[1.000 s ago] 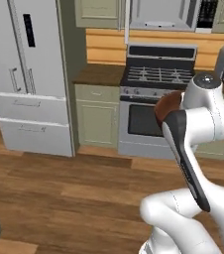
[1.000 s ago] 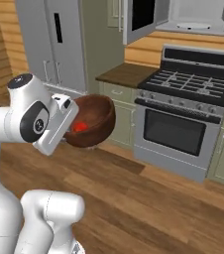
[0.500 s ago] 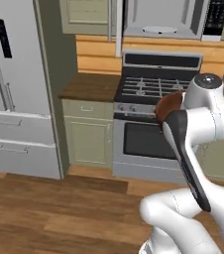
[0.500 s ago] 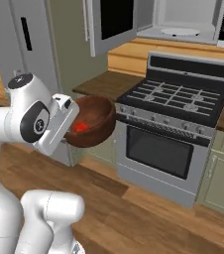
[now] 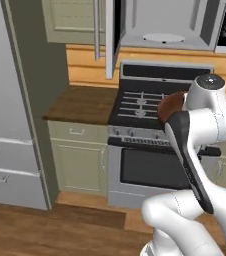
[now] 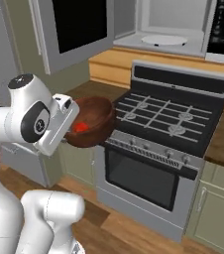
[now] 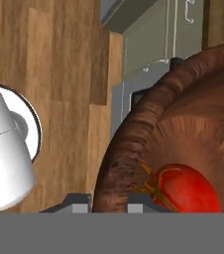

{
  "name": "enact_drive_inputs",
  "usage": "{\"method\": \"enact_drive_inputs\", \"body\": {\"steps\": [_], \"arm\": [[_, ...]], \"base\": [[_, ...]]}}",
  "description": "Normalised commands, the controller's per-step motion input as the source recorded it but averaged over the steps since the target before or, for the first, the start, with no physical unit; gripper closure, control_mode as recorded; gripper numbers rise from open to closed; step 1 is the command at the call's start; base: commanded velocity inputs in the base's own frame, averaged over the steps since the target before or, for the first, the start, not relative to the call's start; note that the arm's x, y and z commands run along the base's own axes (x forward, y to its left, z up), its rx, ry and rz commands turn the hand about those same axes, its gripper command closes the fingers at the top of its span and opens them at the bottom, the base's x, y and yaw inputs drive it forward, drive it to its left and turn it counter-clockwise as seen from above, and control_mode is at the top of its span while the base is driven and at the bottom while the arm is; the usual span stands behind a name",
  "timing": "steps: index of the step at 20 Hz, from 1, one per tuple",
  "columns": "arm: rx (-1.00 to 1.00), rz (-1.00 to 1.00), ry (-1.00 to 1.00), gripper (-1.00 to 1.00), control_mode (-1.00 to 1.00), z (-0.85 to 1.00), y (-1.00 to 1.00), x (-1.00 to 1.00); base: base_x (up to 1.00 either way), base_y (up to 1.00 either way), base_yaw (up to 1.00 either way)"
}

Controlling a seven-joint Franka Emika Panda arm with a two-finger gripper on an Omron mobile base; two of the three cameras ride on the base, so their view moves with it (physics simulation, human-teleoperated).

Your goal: Pick the tomato from the sink and place it in the bowl. Then pick the bowl and place it in the microwave. Then close the microwave door and press the start button.

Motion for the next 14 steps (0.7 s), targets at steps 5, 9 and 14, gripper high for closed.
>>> {"method": "enact_drive_inputs", "body": {"steps": [5, 9, 14], "arm": [[0.0, 0.0, 0.0, 1.0, 1.0, 0.0, 0.0, 0.0], [0.0, 0.0, 0.0, 1.0, 1.0, 0.0, 0.0, 0.0], [0.0, 0.0, 0.0, 1.0, 1.0, 0.0, 0.0, 0.0]], "base": [[1.0, -0.34, 0.06], [0.81, -0.38, 0.18], [0.64, -0.46, 0.3]]}}
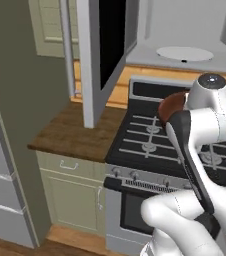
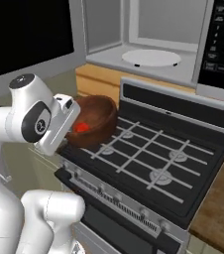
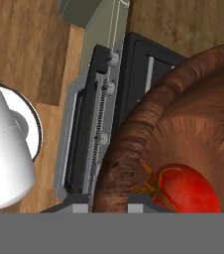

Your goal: Pick the tomato from the sink and place it in the bowl. Then pick the bowl and place it in the microwave. Then close the microwave door and press the start button.

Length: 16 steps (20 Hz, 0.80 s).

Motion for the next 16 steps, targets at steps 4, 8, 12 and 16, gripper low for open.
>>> {"method": "enact_drive_inputs", "body": {"steps": [4, 8, 12, 16], "arm": [[0.0, 0.0, 0.0, 1.0, 1.0, 0.0, 0.0, 0.0], [0.0, 0.0, 0.0, 1.0, 1.0, 0.0, 0.0, 0.0], [0.0, 0.0, 0.0, 1.0, 1.0, 0.0, 0.0, 0.0], [0.0, 0.0, 0.0, 1.0, 1.0, 0.0, 0.0, 0.0]], "base": [[0.2, -0.44, 0.08], [0.06, -0.25, 0.0], [0.11, -0.01, -0.2], [0.11, -0.02, -0.28]]}}
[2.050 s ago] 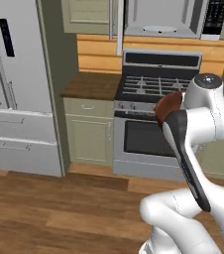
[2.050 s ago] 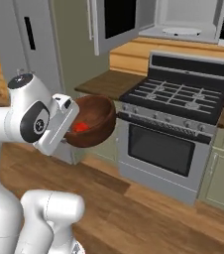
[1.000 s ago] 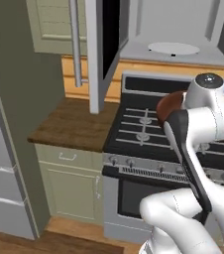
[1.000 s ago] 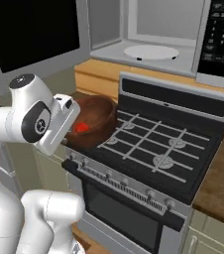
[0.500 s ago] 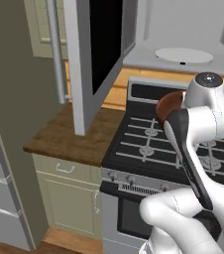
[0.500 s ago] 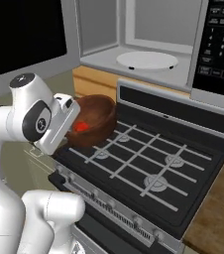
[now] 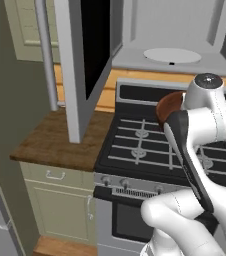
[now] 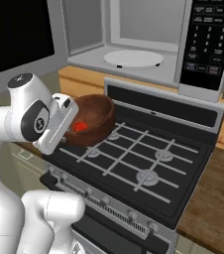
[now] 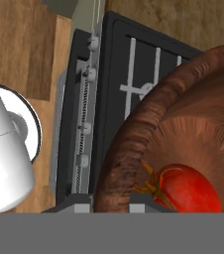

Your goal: Pick the tomato from the sink and place it in the bowl. Then pick the bowl and place it in the microwave. Then close the microwave door and press the start button.

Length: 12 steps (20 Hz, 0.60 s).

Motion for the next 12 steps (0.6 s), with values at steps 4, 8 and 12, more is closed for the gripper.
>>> {"method": "enact_drive_inputs", "body": {"steps": [4, 8, 12], "arm": [[0.0, 0.0, 0.0, 1.0, 1.0, 0.0, 0.0, 0.0], [0.0, 0.0, -0.01, 1.0, -1.0, 0.07, 0.05, 0.02], [0.0, 0.07, -0.1, 1.0, -1.0, 0.53, 0.0, 0.07]], "base": [[0.26, 0.0, -0.12], [0.1, 0.0, -0.05], [0.0, 0.0, 0.0]]}}
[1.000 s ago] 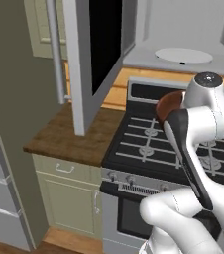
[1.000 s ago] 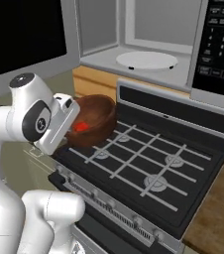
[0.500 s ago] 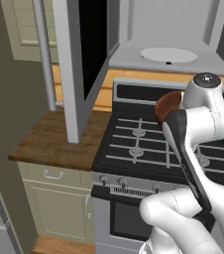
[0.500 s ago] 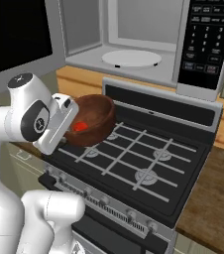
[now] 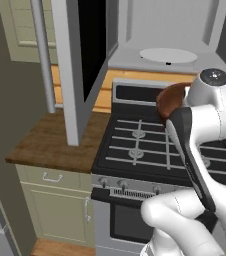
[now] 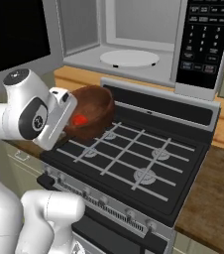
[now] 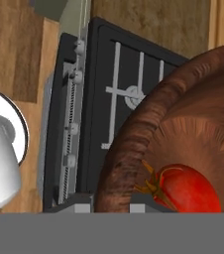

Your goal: Pick the tomato from the sink and place it in the bowl. Then pick the bowl and place it in the microwave. Then close the microwave door and press the start button.

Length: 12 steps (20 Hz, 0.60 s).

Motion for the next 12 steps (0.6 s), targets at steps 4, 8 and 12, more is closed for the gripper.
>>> {"method": "enact_drive_inputs", "body": {"steps": [4, 8, 12], "arm": [[0.0, 0.01, -0.05, 1.0, -1.0, 0.54, 0.0, 0.31], [0.0, 0.0, -0.08, 1.0, -1.0, 0.47, 0.0, 0.48], [0.0, 0.01, -0.02, 1.0, -1.0, 0.42, -0.06, 0.53]], "base": [[0.0, 0.0, 0.0], [0.0, 0.0, 0.0], [0.0, 0.0, 0.0]]}}
